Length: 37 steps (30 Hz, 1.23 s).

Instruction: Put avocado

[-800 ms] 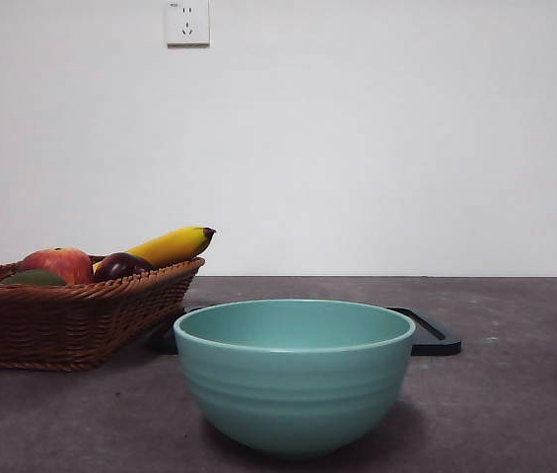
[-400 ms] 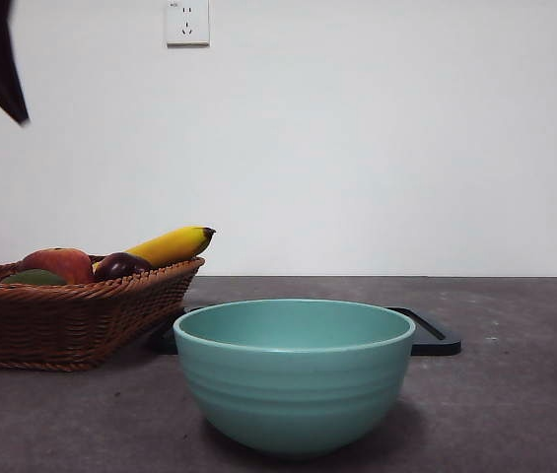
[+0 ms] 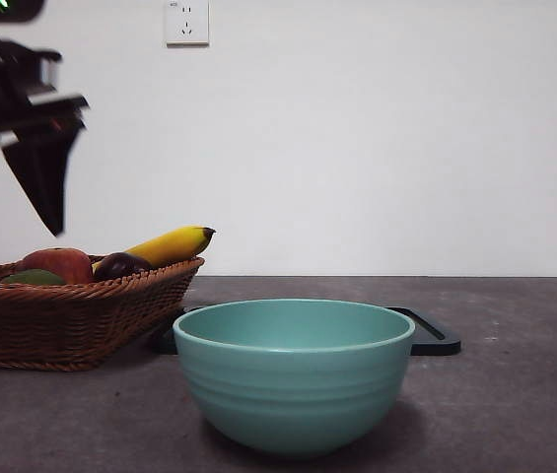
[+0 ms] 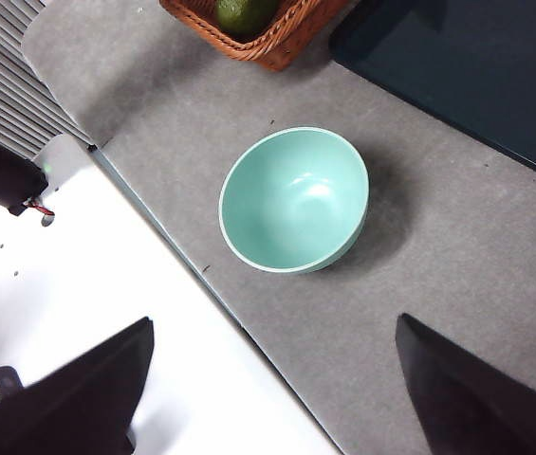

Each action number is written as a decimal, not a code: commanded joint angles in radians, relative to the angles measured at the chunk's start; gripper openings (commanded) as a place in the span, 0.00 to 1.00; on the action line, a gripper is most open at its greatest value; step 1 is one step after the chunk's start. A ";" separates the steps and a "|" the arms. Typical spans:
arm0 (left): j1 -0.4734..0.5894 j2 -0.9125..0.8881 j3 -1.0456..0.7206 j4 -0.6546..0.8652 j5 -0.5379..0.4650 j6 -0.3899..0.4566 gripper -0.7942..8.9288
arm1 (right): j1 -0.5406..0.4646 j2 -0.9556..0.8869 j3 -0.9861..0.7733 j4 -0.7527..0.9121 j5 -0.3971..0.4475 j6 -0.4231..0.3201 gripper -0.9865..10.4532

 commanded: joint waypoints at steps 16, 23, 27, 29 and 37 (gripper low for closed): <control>-0.042 0.205 0.021 0.114 -0.085 -0.010 0.49 | 0.007 0.006 0.018 0.018 0.000 0.000 0.44; -0.042 0.233 0.021 0.111 -0.085 -0.035 0.39 | 0.007 0.006 0.018 0.021 0.000 0.000 0.44; -0.043 0.233 0.021 0.107 -0.084 -0.052 0.32 | 0.006 0.006 0.018 0.026 0.010 0.000 0.44; -0.043 0.233 0.021 0.102 -0.084 -0.053 0.32 | 0.007 0.006 0.018 0.027 0.024 0.001 0.44; -0.060 0.149 0.034 0.096 -0.039 -0.061 0.32 | 0.006 0.006 0.018 0.031 0.024 0.004 0.44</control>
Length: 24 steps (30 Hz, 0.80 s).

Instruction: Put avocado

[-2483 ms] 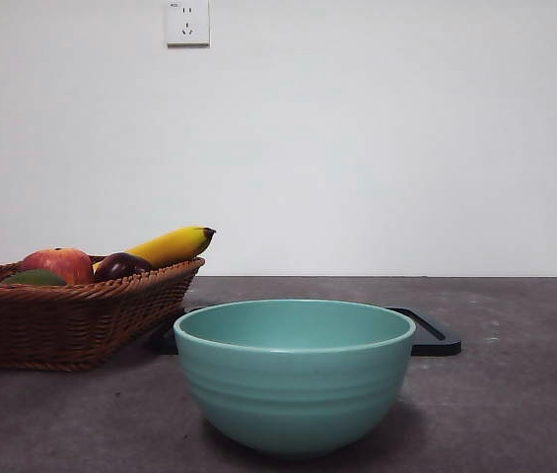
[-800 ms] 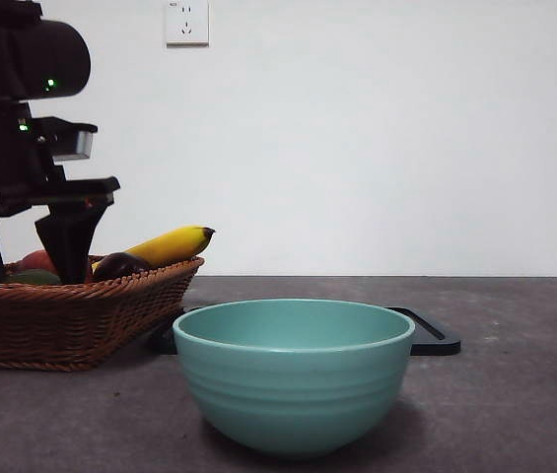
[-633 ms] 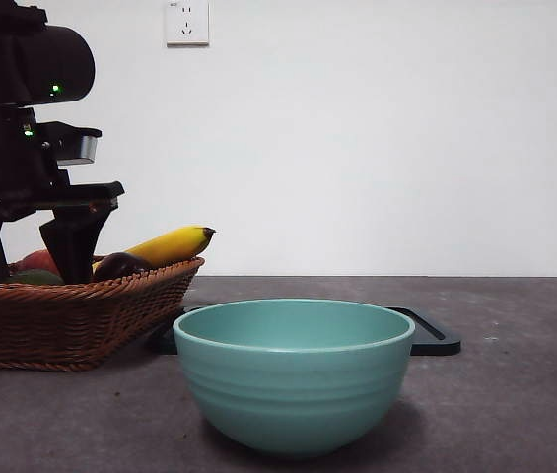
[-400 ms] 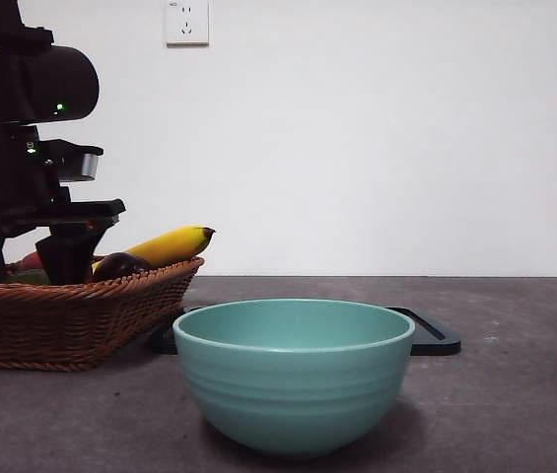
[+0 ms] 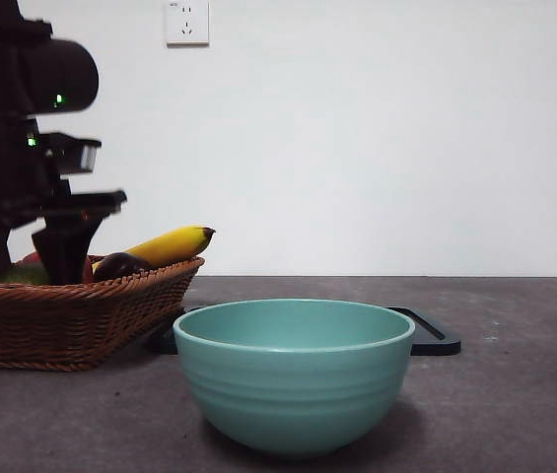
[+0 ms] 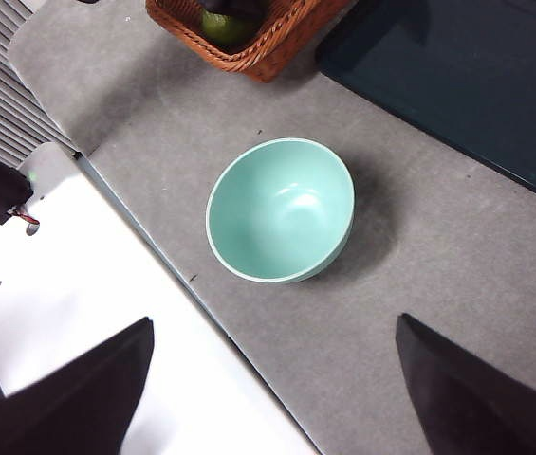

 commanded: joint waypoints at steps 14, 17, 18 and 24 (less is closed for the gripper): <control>-0.243 -0.326 0.047 -0.020 0.231 -0.052 0.32 | 0.006 0.006 0.018 0.018 0.001 0.018 0.44; -0.322 -0.327 0.047 -0.016 0.231 -0.051 0.32 | 0.006 0.006 0.018 0.018 0.001 0.019 0.44; -0.347 -0.319 0.047 -0.010 0.231 -0.051 0.32 | 0.006 0.006 0.018 0.018 0.001 0.021 0.44; -0.471 -0.235 0.047 0.014 0.230 -0.047 0.32 | 0.006 0.006 0.018 0.018 0.005 0.022 0.44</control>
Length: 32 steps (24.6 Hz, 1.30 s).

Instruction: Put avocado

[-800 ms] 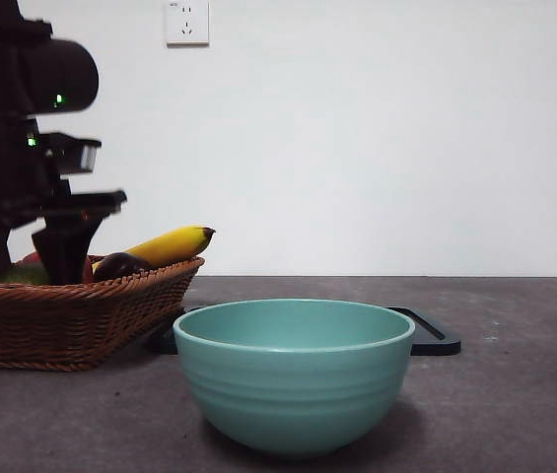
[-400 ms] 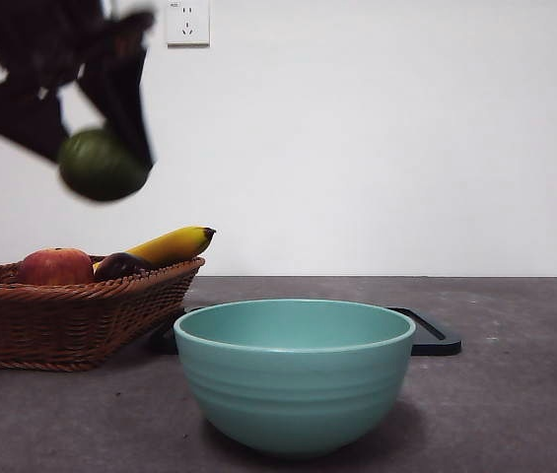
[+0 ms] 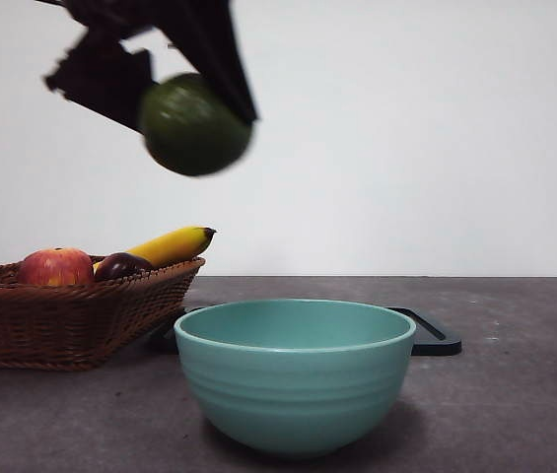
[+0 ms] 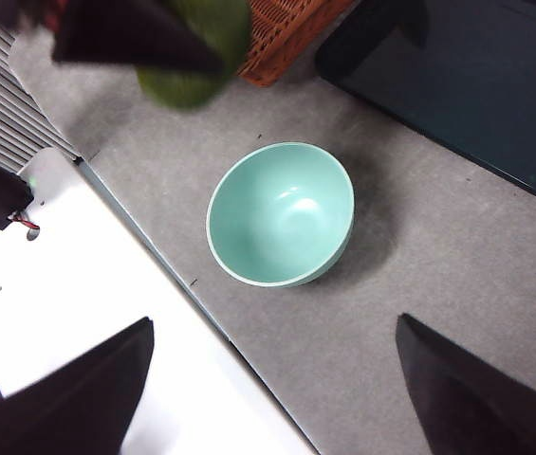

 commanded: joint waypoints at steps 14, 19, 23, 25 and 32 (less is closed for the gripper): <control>-0.156 0.314 0.023 0.108 -0.082 0.045 0.32 | 0.006 0.006 0.018 0.009 0.005 0.011 0.44; -0.180 0.362 0.023 0.122 -0.116 0.060 0.32 | 0.006 0.006 0.018 0.010 0.005 0.010 0.44; -0.193 0.378 0.023 0.126 -0.116 0.061 0.34 | 0.006 0.006 0.018 0.009 0.005 0.010 0.44; -0.196 0.378 0.023 0.131 -0.116 0.061 0.34 | 0.007 0.006 0.018 0.009 0.005 0.010 0.44; -0.197 0.378 0.023 0.127 -0.115 0.061 0.46 | 0.007 0.005 0.018 0.008 0.005 0.011 0.44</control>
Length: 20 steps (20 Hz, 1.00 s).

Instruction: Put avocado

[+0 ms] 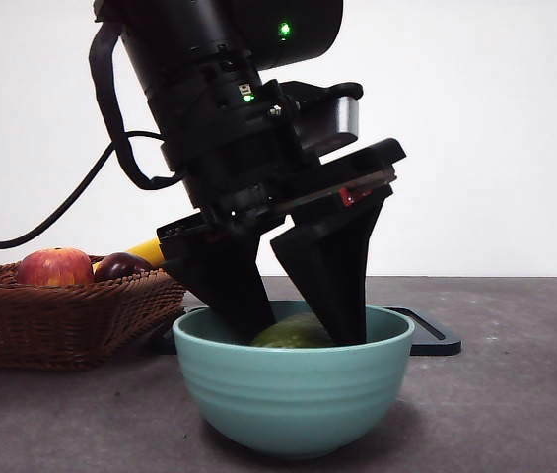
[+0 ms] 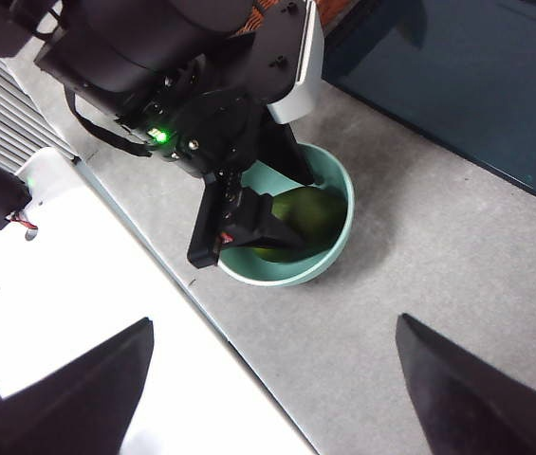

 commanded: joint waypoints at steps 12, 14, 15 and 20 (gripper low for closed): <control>0.032 -0.191 0.072 -0.002 -0.003 0.001 0.46 | 0.006 0.006 0.018 0.010 0.004 0.010 0.44; 0.073 -0.261 0.072 -0.004 -0.003 0.001 0.46 | 0.006 0.006 0.018 0.011 0.003 0.010 0.44; 0.098 -0.298 0.072 -0.005 -0.003 0.001 0.46 | 0.006 0.006 0.018 0.011 0.004 0.010 0.44; 0.262 -0.478 0.072 -0.056 -0.003 0.033 0.46 | 0.006 0.011 0.018 0.019 0.003 0.011 0.44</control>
